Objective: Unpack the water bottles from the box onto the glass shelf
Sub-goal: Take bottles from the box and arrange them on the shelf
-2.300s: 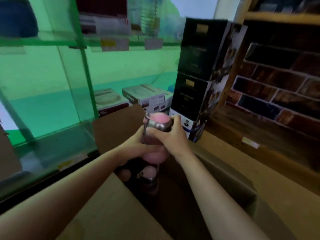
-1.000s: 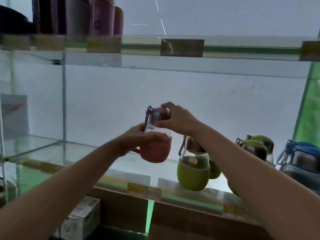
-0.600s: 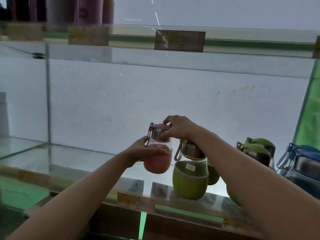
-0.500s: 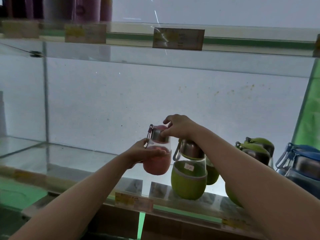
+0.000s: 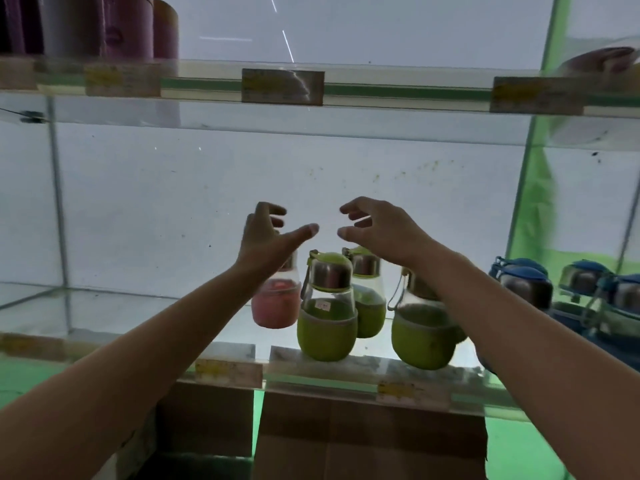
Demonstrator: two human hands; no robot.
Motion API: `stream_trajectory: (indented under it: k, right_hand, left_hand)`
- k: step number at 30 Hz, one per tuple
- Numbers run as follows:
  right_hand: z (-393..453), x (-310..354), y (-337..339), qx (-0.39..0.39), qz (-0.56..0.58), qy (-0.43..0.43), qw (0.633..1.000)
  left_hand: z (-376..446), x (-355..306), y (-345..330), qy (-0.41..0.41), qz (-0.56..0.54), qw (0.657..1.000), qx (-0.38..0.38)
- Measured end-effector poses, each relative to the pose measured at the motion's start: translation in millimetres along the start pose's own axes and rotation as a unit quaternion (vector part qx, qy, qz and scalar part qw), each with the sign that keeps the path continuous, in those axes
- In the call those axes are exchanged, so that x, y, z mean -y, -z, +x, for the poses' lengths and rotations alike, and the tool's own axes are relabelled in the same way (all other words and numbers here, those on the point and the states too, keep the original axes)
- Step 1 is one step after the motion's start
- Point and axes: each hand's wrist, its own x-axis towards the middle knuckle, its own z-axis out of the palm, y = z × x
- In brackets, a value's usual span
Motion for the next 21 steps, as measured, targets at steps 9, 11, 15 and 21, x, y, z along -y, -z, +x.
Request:
stream_trajectory:
  k: [9, 11, 15, 21]
  right_hand:
    - [-162.3, -84.0, 93.1, -0.108, 0.073, -0.13, 0.983]
    - [-216.0, -115.0, 110.2, -0.132, 0.058, -0.185, 0.972]
    - [-324.0, -166.4, 130.3, -0.168, 0.08, -0.315, 0.931]
    - [-451.0, -224.7, 148.2, -0.183, 0.088, -0.447, 0.871]
  left_hand:
    - [-118.6, -87.5, -132.4, -0.049, -0.144, 0.969, 0.194]
    - [-155.2, -93.1, -181.4, -0.033, -0.161, 0.954, 0.25]
    - [-237.7, -94.0, -271.1, 0.028, -0.183, 0.91, 0.37]
    - [-350.3, -103.4, -365.7, 0.082, -0.19, 0.863, 0.46]
